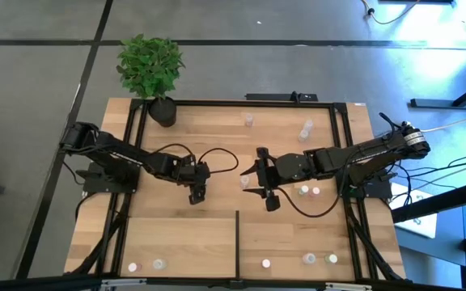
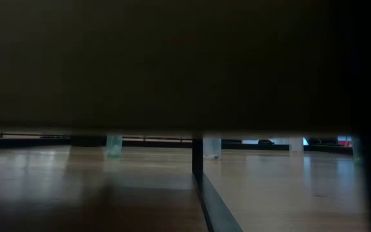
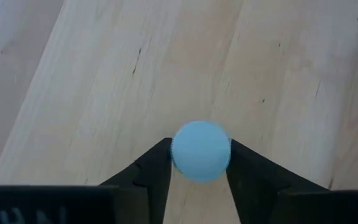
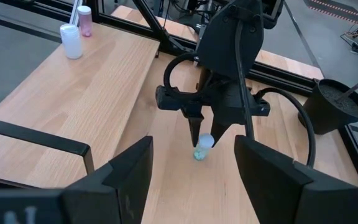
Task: Pick and place medicine bottles onto shelf by color
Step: Put the top left green pill bottle on the shelf
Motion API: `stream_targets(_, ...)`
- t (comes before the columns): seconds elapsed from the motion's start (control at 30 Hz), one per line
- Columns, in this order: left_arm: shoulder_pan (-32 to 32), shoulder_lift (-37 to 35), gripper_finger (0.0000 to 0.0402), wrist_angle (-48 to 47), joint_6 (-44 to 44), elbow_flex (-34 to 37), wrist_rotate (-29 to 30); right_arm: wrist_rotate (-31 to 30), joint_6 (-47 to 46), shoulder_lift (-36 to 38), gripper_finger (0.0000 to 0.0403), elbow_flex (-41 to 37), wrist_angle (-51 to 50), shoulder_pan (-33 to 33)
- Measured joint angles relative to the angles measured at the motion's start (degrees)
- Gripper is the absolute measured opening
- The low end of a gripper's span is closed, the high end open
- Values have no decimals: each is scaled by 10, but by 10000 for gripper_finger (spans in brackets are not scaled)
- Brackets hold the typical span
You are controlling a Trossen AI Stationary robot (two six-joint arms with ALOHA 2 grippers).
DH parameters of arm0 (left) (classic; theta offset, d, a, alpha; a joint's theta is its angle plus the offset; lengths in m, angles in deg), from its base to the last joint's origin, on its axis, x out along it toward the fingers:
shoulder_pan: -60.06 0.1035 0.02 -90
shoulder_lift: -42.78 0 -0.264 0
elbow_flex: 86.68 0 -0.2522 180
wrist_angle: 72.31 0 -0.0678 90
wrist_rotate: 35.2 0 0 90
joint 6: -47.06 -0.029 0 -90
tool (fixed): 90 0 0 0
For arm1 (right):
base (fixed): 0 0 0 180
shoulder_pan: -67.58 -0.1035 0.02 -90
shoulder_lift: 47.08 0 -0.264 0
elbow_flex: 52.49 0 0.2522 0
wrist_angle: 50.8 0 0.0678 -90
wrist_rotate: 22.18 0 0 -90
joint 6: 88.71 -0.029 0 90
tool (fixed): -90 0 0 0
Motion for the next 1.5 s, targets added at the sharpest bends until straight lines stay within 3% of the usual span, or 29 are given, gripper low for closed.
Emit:
stream_targets(0.2, 0, 0, 97, 0, 2, 0, 0, 0, 0, 0, 228, 0, 0, 0)
stream_targets(0.53, -26, -16, 90, 0, 40, 0, -2, 0, 0, 0, 228, 0, 0, 0)
stream_targets(0.73, -71, -56, 89, -12, 92, 0, 22, 0, 0, 0, 228, 0, 0, 0)
stream_targets(0.87, -106, -67, 88, -68, 120, -38, 44, 0, 0, 0, 228, 0, 0, 0)
stream_targets(1.13, -189, -66, 88, -152, 145, -137, 92, 0, 0, 0, 228, 0, 2, 0)
stream_targets(1.5, -305, -28, 88, -156, 251, -177, 97, 0, 0, 0, 228, 0, 1, 0)
